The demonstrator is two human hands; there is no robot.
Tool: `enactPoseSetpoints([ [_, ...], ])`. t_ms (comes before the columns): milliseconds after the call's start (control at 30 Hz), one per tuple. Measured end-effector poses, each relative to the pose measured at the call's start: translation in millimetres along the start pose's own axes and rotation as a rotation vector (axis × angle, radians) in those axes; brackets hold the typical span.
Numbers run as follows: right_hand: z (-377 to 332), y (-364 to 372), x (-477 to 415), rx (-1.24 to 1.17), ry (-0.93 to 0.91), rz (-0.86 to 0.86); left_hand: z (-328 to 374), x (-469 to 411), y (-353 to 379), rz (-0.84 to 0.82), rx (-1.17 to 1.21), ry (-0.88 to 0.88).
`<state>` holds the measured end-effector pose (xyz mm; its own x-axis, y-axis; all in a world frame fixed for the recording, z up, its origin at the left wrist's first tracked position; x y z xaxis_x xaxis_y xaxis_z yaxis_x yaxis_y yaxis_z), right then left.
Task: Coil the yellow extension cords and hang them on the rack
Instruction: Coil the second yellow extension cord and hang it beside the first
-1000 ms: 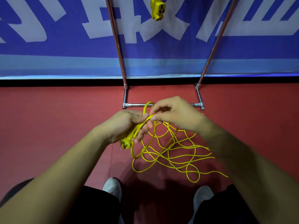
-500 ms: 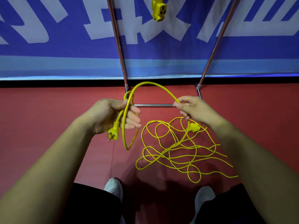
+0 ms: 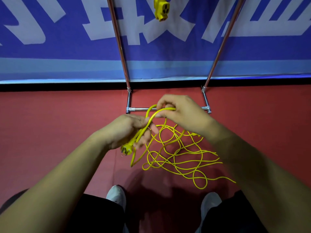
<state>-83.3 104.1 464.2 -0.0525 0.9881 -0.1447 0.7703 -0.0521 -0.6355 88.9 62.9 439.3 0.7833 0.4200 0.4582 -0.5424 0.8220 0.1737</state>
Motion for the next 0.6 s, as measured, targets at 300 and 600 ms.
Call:
enactPoseSetpoints([
  [300, 60.8, -10.4, 8.7, 0.033, 0.206, -0.129, 9.1, 1.4, -3.1, -0.033, 0.16, 0.059],
  [600, 39.7, -22.2, 7.7, -0.154, 0.157, 0.017, -3.3, 5.2, -8.1, -0.022, -0.014, -0.056],
])
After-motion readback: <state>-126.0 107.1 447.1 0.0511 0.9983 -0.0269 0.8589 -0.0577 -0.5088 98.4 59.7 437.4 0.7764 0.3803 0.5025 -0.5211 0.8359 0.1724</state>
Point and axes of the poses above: each hand's wrist, its own x-axis away from the middle knuckle, its own y-axis out of the palm, z = x × y, the point moved 3 cm from there along -x, towards the middle knuckle, and after that the axes turned 1 degree about x, right-handed, at the moved point
